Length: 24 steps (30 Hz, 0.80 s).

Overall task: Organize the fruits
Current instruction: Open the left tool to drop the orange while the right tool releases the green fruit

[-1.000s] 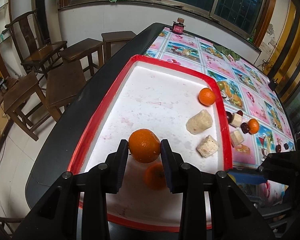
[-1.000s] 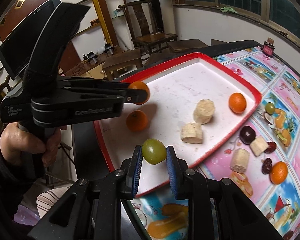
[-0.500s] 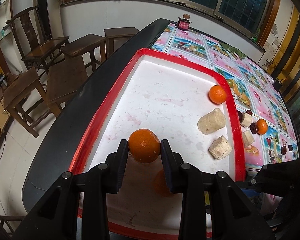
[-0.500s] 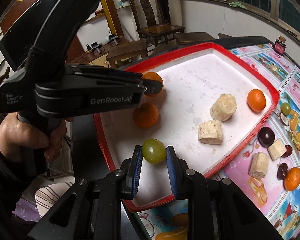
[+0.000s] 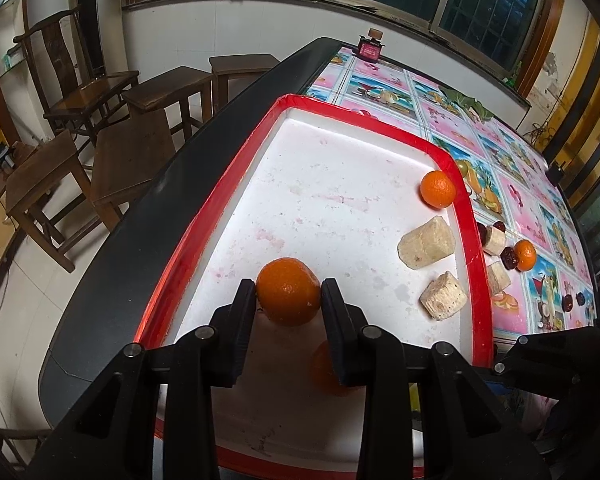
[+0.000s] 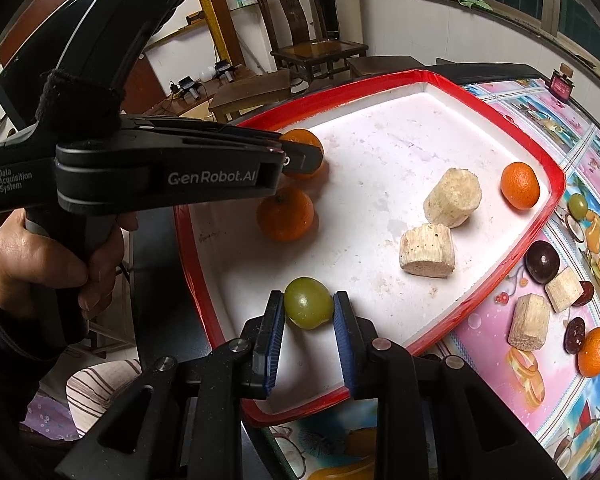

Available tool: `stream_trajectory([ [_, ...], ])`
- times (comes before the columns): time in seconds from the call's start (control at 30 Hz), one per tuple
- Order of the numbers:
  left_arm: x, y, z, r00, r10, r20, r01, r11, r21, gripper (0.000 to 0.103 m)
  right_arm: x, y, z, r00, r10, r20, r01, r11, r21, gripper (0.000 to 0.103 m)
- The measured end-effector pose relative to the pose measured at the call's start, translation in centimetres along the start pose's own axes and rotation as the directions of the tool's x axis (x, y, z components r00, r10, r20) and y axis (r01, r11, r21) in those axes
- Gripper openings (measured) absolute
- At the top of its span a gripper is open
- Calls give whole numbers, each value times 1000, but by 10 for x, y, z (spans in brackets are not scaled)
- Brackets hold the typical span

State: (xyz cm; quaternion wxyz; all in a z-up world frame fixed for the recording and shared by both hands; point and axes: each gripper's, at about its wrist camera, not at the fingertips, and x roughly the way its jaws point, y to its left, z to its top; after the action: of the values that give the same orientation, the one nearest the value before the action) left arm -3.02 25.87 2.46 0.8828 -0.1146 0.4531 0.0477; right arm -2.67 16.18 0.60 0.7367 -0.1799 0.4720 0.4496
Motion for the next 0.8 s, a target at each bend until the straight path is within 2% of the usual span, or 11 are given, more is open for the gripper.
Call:
stream_trajectory([
  [0.13,-2,6,-2,1000,-21,-3,21,999,-35,32,-4,2,-2,1000,12,8,-12,1000,19,26],
  [0.27,-5,6,-3,1000,-24,-9,23,999,-48,33,-12,1,-3,999,22,29,-23,999,42,46],
  [0.3,-6,6,-4,1000,-26,-8,26,998,-51,37,-17,1,-4,999,28,43,-30,998,49,47],
  [0.33,-9,5,-4,999,-34,-2,34,998,-55,52,-22,1,-4,998,31,56,-34,998,52,48],
  [0.4,-17,4,-4,999,-30,28,31,998,-63,69,-30,1,-6,996,34,79,-39,998,56,50],
  [0.43,-20,2,-3,999,-28,41,31,998,-62,71,-35,0,-7,996,35,87,-41,997,61,54],
  [0.57,-31,-2,-1,998,-26,58,29,998,-57,71,-52,-4,-15,992,39,119,-49,995,82,67],
  [0.8,-38,-18,-3,997,-53,53,55,998,-34,74,-77,-24,-43,989,19,144,-39,989,141,74],
])
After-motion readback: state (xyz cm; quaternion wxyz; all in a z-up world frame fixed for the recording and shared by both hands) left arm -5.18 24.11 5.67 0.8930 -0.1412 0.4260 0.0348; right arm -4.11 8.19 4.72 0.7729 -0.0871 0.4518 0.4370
